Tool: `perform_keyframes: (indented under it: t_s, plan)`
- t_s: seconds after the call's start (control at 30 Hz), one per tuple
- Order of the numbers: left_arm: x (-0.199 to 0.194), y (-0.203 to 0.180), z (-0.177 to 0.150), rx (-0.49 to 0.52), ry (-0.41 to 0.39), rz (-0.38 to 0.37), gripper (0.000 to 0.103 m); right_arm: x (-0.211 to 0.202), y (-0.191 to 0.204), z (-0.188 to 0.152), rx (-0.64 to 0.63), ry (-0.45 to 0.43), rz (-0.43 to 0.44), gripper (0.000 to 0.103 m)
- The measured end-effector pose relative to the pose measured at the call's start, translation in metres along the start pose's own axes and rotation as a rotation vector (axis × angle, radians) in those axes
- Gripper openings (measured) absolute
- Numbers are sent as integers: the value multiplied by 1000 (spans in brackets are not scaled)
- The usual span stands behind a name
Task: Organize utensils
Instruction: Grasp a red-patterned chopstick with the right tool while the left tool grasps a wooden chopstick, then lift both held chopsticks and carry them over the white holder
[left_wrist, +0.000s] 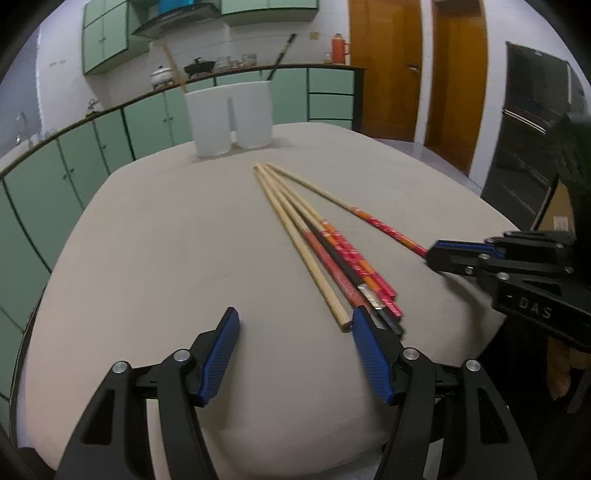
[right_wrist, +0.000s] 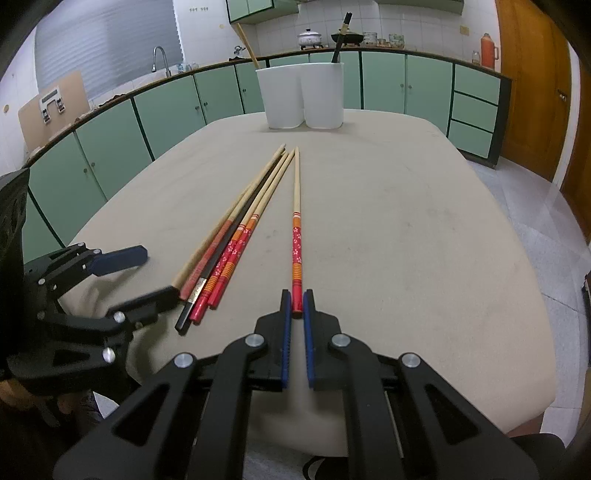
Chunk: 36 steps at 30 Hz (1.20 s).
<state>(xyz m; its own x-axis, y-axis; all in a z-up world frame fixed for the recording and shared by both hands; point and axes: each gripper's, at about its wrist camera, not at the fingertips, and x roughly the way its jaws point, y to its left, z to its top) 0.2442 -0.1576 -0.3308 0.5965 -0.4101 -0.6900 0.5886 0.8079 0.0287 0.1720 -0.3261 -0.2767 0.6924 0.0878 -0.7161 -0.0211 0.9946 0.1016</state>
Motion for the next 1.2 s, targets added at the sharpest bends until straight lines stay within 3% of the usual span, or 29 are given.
perform_keyframes:
  t_s: [0.23, 0.33, 0.4, 0.47, 0.73, 0.9, 0.93, 1.0, 1.07, 1.13, 1.2]
  plan:
    - [-3, -3, -4, 8, -15, -10, 62, 2, 6, -2, -17, -7, -9, 10]
    - [0, -4, -3, 11, -32, 12, 46, 4, 8, -2, -21, -13, -17, 10]
    - [1, -3, 0, 7, -42, 20, 19, 5, 10, -1, -23, -17, -24, 10]
    - [2, -2, 1, -1, -50, 31, 10, 6, 13, -1, -28, -24, -46, 6]
    - [-2, 14, 1, -88, -78, 136, 7, 3, 9, -3, 39, -60, -168, 5]
    - [-3, 22, -2, -118, -55, 173, 8, 4, 8, -3, 39, -50, -135, 9]
    - [-3, 23, -3, -122, -50, 176, 11, 3, 8, -4, 38, -50, -127, 10]
    - [-2, 25, -3, -127, -45, 175, 30, 2, 8, -4, 39, -48, -118, 12]
    - [-1, 27, -3, -136, -43, 166, 32, 3, 7, -5, 40, -44, -114, 12]
    - [1, 30, -1, -140, -40, 148, 30, 4, 9, -4, 30, -40, -118, 11]
    - [1, 32, 2, -148, -35, 115, 7, 3, 10, -2, 22, -36, -119, 6]
